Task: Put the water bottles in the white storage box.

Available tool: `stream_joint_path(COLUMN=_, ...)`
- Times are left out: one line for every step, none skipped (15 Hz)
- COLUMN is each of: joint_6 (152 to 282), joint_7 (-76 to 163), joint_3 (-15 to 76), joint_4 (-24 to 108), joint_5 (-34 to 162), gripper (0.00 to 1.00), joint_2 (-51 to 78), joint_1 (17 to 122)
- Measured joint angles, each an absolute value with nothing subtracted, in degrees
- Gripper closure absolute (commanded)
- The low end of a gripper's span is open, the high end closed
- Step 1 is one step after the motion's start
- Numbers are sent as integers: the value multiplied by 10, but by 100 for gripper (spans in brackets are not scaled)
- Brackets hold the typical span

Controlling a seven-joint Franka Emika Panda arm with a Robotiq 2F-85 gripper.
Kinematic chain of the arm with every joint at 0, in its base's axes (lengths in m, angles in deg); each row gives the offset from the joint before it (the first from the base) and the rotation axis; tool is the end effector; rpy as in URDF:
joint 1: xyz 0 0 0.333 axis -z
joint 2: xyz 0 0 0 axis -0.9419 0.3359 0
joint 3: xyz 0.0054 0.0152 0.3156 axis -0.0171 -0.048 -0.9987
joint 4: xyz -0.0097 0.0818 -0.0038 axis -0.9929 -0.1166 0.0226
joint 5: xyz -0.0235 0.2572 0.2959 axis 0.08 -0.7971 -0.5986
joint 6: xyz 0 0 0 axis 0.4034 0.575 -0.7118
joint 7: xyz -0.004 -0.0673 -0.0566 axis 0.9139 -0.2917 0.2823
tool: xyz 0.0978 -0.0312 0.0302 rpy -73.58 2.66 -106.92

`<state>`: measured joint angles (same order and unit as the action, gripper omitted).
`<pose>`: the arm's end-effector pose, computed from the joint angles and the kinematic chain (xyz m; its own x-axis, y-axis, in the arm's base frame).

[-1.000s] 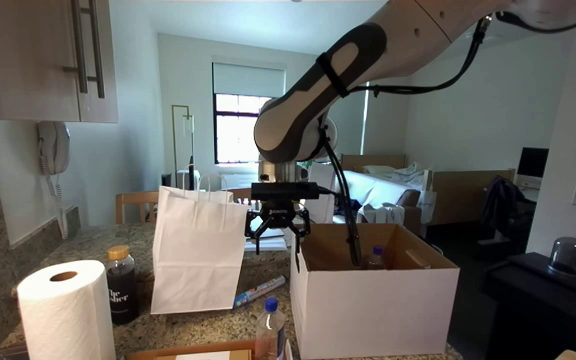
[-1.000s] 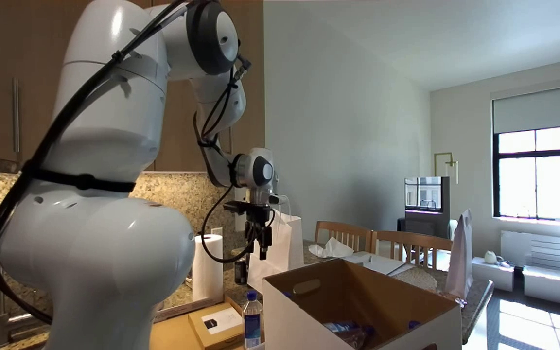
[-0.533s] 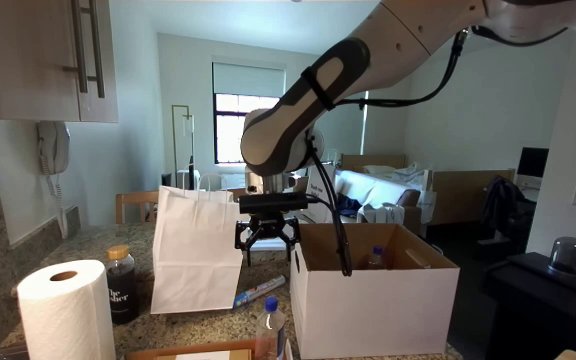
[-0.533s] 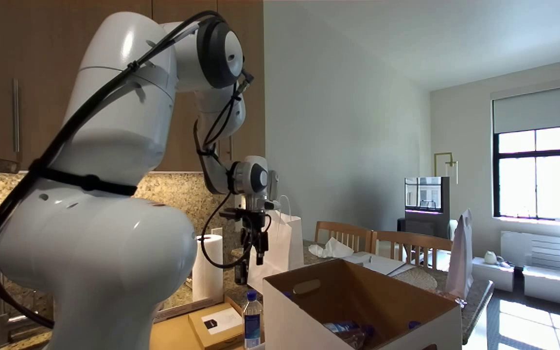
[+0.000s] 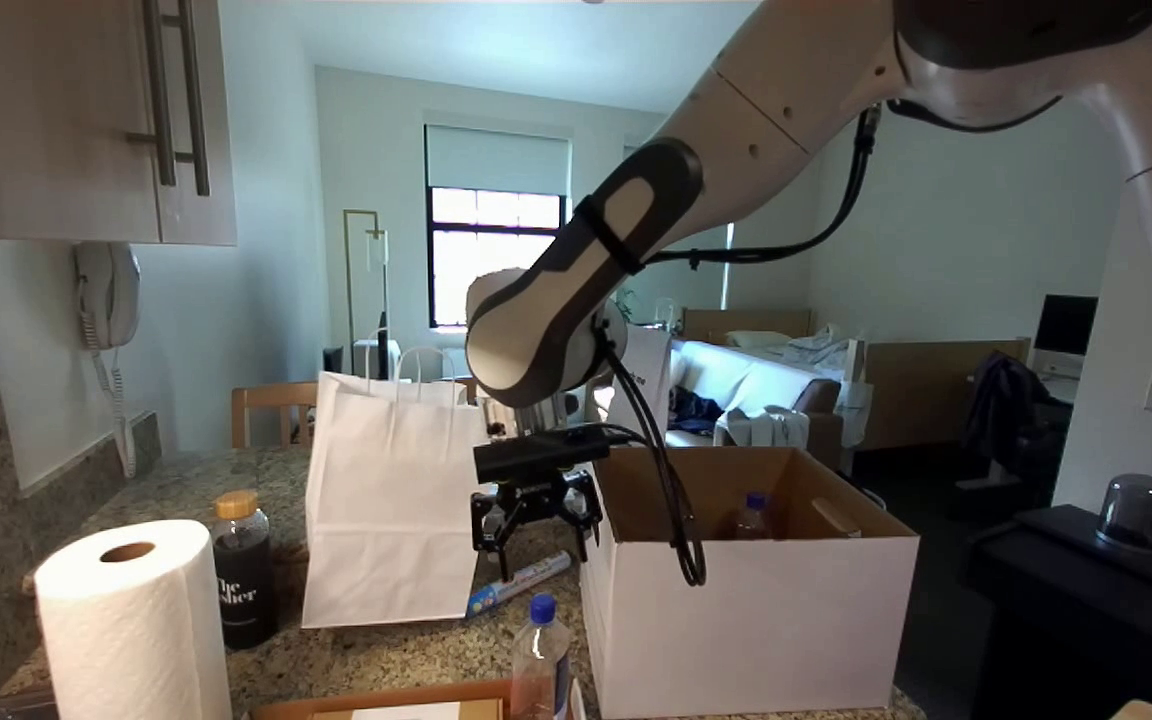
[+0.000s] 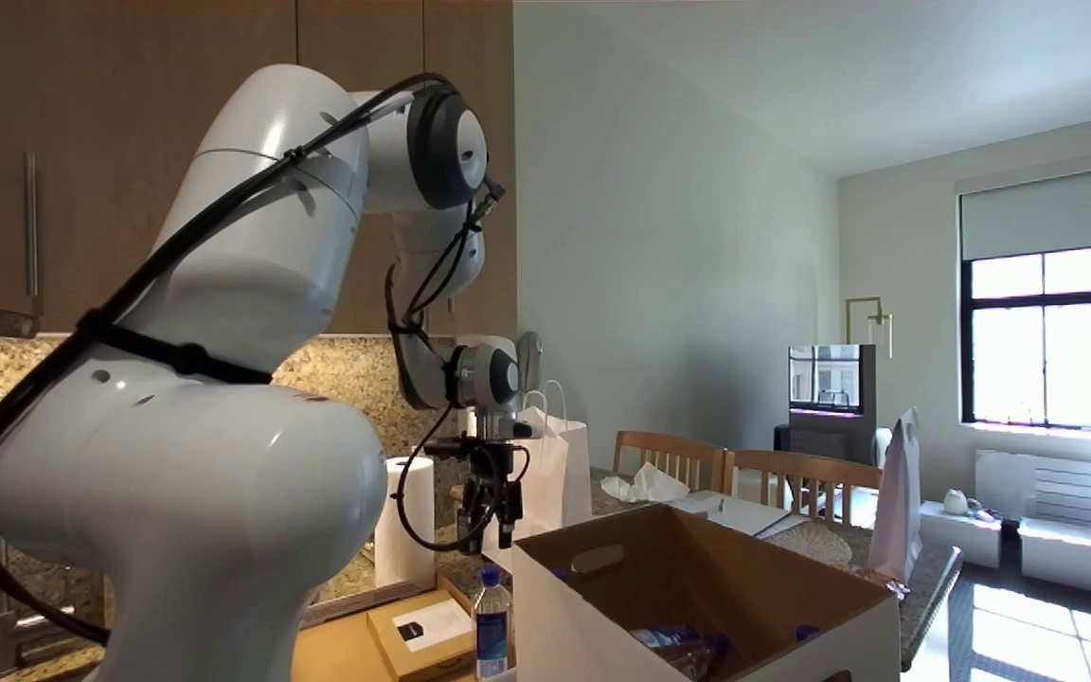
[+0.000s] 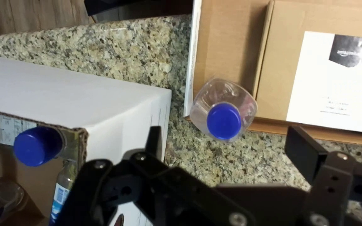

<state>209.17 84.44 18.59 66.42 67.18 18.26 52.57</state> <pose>0.5201 0.2440 0.2463 0.9537 -0.2765 -0.1180 -0.2581 -0.9544 0.1503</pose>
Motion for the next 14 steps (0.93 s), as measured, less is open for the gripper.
stream_joint_path(joint_6=2079, joint_7=843, joint_3=187, joint_4=662, joint_5=672, gripper=0, joint_2=188, joint_1=525)
stream_joint_path(joint_6=2070, joint_7=841, joint_3=189, joint_4=660, joint_5=674, gripper=0, joint_2=193, joint_1=525)
stream_joint_path(joint_6=2064, joint_7=838, joint_3=191, joint_4=660, joint_5=677, gripper=0, joint_2=196, joint_1=525)
stream_joint_path(joint_6=2063, joint_7=833, joint_3=194, joint_4=660, joint_5=680, gripper=0, joint_2=199, joint_1=525)
stream_joint_path(joint_6=2064, joint_7=826, joint_3=196, joint_4=660, joint_5=681, gripper=0, joint_2=201, joint_1=525)
stream_joint_path(joint_6=2065, joint_7=818, joint_3=198, joint_4=660, joint_5=681, gripper=0, joint_2=201, joint_1=526)
stream_joint_path(joint_6=2070, joint_7=809, joint_3=198, joint_4=660, joint_5=681, gripper=0, joint_2=201, joint_1=526)
stream_joint_path(joint_6=2076, joint_7=800, joint_3=197, joint_4=660, joint_5=677, gripper=0, joint_2=199, joint_1=526)
stream_joint_path(joint_6=2085, joint_7=795, joint_3=195, joint_4=660, joint_5=674, gripper=0, joint_2=197, joint_1=526)
stream_joint_path(joint_6=2097, joint_7=795, joint_3=192, joint_4=662, joint_5=672, gripper=0, joint_2=193, joint_1=526)
stream_joint_path(joint_6=2112, joint_7=795, joint_3=189, joint_4=667, joint_5=663, gripper=0, joint_2=189, joint_1=526)
stream_joint_path(joint_6=2129, joint_7=795, joint_3=185, joint_4=676, joint_5=648, gripper=0, joint_2=185, joint_1=526)
stream_joint_path(joint_6=2148, joint_7=796, joint_3=183, joint_4=686, joint_5=627, gripper=0, joint_2=182, joint_1=526)
stream_joint_path(joint_6=2171, joint_7=801, joint_3=181, joint_4=699, joint_5=607, gripper=0, joint_2=180, joint_1=526)
